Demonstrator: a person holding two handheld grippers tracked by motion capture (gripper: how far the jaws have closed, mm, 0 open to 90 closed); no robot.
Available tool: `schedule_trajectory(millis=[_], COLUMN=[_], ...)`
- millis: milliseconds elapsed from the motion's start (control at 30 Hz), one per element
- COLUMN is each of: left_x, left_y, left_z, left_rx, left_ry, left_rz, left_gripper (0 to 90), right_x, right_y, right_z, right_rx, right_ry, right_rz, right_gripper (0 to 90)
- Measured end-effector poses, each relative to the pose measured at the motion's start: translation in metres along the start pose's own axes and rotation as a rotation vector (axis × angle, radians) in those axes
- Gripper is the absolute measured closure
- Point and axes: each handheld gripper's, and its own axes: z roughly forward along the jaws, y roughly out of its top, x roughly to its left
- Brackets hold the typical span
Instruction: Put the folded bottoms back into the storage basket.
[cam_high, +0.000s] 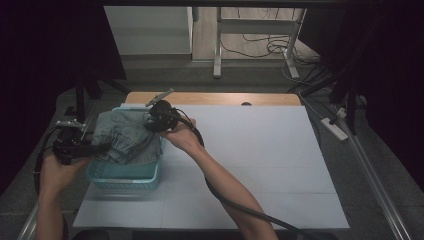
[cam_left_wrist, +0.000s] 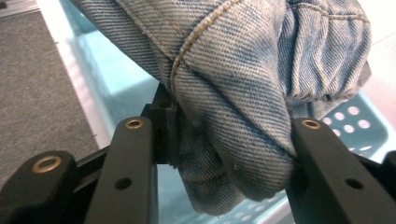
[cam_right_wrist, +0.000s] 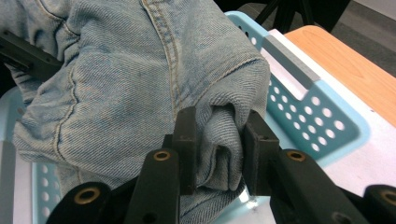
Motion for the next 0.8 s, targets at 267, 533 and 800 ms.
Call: schedule_trajectory(millis=[267,533,800], left_x=[0.006,0.010,0.009], left_y=[-0.007,-0.010,-0.011], left_z=[0.006,0.026,0.044], left_rx=[0.021,0.048,0.062], left_ry=[0.022,0.009,0.042], left_rz=[-0.017,-0.051,-0.067], left_gripper=[59.2,58.8,56.7], right_x=[0.004,-0.002,-0.005], right_y=[-0.004,-0.017,-0.024], right_z=[0.017,0.029,0.036], right_rx=[0.015,0.047,0.083], right_ry=[0.000,-0.017,-0.060], right_rz=[0.001,0.010,0.002], right_gripper=[70.3,69.8,69.1])
